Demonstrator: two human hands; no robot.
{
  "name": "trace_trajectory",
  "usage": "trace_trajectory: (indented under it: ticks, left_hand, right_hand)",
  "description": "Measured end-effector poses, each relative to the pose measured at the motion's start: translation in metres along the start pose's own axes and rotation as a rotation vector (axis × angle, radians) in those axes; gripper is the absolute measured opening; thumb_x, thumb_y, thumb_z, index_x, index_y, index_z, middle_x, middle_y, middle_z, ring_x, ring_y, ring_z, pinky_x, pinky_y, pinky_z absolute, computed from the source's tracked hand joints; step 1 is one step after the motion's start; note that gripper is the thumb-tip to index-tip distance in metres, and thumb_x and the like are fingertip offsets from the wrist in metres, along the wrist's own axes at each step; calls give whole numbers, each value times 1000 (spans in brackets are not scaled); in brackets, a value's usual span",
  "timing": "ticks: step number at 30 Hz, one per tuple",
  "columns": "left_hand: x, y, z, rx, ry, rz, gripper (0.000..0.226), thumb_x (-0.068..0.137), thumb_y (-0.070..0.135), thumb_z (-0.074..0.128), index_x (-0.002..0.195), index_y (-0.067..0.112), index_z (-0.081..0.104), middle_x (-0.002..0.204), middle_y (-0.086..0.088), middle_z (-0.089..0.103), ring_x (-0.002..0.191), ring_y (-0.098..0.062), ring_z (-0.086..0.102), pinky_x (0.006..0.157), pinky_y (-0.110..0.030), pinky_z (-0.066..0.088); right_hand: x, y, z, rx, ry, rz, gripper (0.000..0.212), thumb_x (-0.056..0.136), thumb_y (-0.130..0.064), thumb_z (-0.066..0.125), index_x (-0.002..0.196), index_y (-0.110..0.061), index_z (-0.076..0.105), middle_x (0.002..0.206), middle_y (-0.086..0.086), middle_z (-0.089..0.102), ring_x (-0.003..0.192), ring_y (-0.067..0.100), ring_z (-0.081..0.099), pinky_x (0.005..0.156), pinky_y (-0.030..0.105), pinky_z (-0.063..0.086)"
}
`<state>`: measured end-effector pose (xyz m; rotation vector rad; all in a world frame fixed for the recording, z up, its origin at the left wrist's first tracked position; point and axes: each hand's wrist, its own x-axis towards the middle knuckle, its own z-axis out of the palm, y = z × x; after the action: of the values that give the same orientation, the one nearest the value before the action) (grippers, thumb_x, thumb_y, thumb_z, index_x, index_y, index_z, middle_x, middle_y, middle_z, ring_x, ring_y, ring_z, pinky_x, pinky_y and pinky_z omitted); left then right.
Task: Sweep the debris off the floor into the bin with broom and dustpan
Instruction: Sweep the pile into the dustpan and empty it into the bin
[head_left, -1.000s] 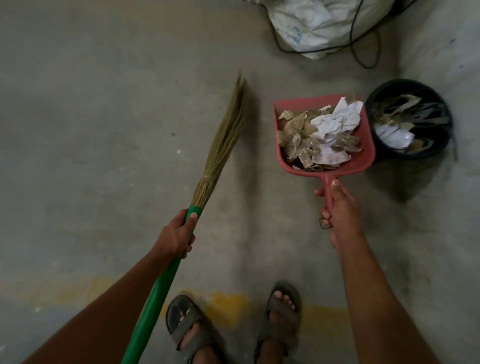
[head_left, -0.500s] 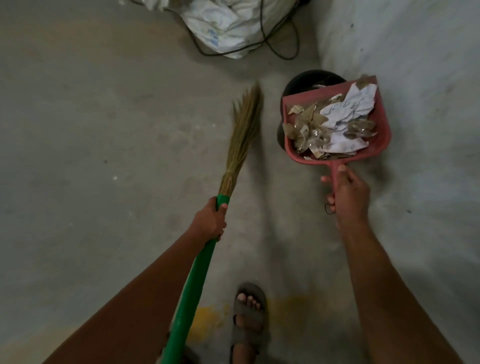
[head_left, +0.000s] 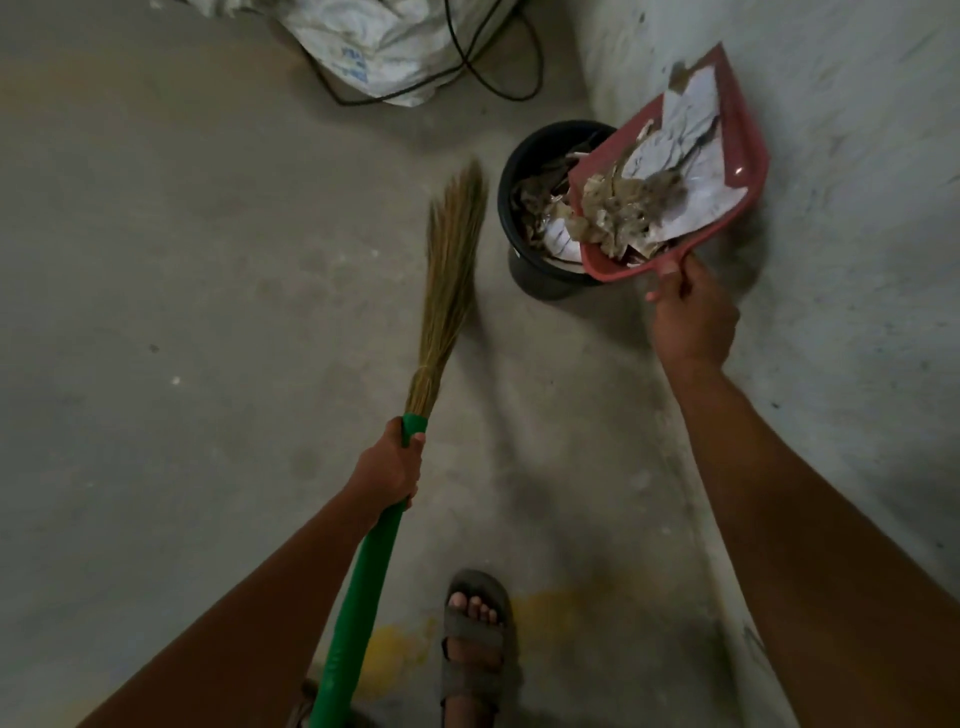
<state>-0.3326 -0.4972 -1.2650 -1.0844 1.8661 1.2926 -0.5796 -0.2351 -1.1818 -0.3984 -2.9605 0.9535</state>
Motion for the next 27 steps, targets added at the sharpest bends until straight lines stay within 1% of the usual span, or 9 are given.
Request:
trace_trajectory:
  ticks: [3, 6, 9, 12, 16, 19, 21, 23, 27]
  left_hand:
    - [1, -4, -1, 22, 7, 14, 38, 112, 36, 42, 147, 22, 40, 86, -13, 64, 62, -24, 62, 53, -34, 54]
    - [1, -2, 1, 32, 8, 12, 38, 113, 37, 42, 147, 22, 40, 88, -13, 63, 63, -23, 62, 52, -32, 53]
    - [2, -1, 5, 22, 8, 6, 39, 112, 38, 42, 148, 23, 39, 88, -13, 64, 64, -24, 63, 53, -33, 54]
    - [3, -3, 6, 11, 3, 2, 40, 112, 38, 42, 149, 23, 38, 87, -13, 63, 63, -24, 62, 53, -33, 54]
    - [3, -3, 2, 21, -7, 7, 41, 112, 38, 42, 150, 23, 37, 88, -14, 63, 63, -24, 61, 52, -33, 54]
    - [4, -4, -3, 56, -4, 11, 40, 112, 40, 42, 148, 24, 37, 90, -16, 65, 62, -24, 62, 50, -32, 53]
    - [4, -5, -5, 80, 1, 20, 40, 112, 41, 41, 147, 23, 37, 92, -18, 66, 62, -25, 62, 50, -32, 54]
    - [4, -6, -7, 97, -3, 24, 40, 112, 41, 40, 147, 22, 37, 92, -18, 66, 61, -25, 63, 50, -33, 55]
    - [3, -8, -7, 121, -4, 22, 40, 112, 40, 40, 148, 22, 37, 94, -19, 66, 60, -25, 63, 49, -32, 54]
  right_hand:
    - [5, -3, 10, -73, 12, -3, 47, 106, -61, 36, 123, -33, 69, 107, -7, 77, 105, 22, 70, 81, 36, 51]
    - [9, -9, 17, -132, 16, 16, 46, 104, -64, 36, 128, -37, 65, 116, -3, 75, 108, 28, 70, 84, 43, 56]
    - [12, -15, 17, -190, 11, 27, 41, 107, -58, 40, 133, -36, 63, 122, 4, 72, 112, 34, 67, 83, 42, 50]
    - [12, -24, 12, -227, 6, 34, 38, 110, -51, 43, 137, -34, 63, 129, 6, 70, 119, 35, 65, 83, 39, 43]
    - [7, -30, 5, -227, 35, 26, 37, 108, -51, 45, 136, -37, 65, 127, 5, 72, 117, 33, 66, 86, 44, 50]
    - [1, -33, -2, -241, 67, 20, 32, 108, -49, 47, 129, -35, 68, 124, 3, 72, 116, 31, 66, 82, 41, 47]
    - [-3, -37, -7, -231, 76, 33, 31, 108, -48, 48, 127, -35, 69, 125, 2, 71, 117, 30, 65, 86, 43, 48]
    - [-8, -40, -13, -234, 81, 46, 29, 108, -45, 51, 127, -34, 69, 125, 2, 71, 119, 30, 65, 90, 46, 50]
    - [-15, -45, -24, -227, 100, 64, 29, 105, -41, 57, 131, -33, 69, 128, 6, 71, 117, 36, 66, 91, 48, 52]
